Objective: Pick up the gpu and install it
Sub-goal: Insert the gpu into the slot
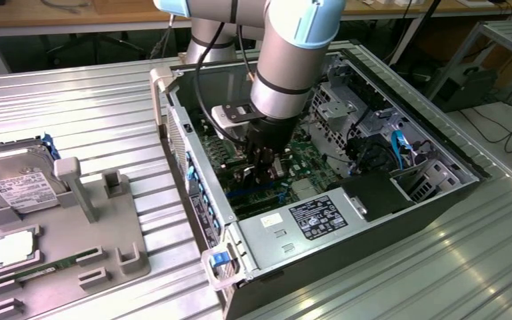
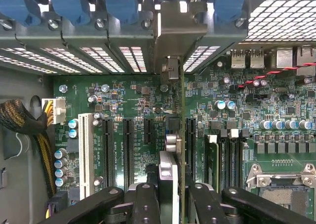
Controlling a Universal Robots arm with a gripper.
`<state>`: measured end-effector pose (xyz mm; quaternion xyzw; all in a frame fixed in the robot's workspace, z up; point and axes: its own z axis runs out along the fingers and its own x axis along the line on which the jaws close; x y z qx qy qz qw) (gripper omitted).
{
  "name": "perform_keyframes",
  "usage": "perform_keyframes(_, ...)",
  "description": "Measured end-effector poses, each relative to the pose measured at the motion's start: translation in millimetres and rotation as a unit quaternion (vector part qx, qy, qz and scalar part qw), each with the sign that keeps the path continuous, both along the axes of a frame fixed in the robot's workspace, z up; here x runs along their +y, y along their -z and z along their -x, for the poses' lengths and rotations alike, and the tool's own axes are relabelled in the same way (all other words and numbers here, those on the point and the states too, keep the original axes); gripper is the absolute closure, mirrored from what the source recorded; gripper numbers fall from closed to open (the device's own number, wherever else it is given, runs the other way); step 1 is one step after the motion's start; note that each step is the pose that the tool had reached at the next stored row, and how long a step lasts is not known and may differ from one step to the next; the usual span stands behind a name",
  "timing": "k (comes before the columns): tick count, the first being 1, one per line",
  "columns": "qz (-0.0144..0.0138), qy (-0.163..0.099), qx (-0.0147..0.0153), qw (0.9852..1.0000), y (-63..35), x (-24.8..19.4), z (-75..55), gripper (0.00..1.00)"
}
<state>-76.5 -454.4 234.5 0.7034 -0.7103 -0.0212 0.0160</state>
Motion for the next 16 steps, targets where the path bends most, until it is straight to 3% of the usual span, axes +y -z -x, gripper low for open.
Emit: perform_keyframes(16, -0.0001, 0.0, -0.0001, 1.0, -5.0, 0.2, 0.2, 0.72)
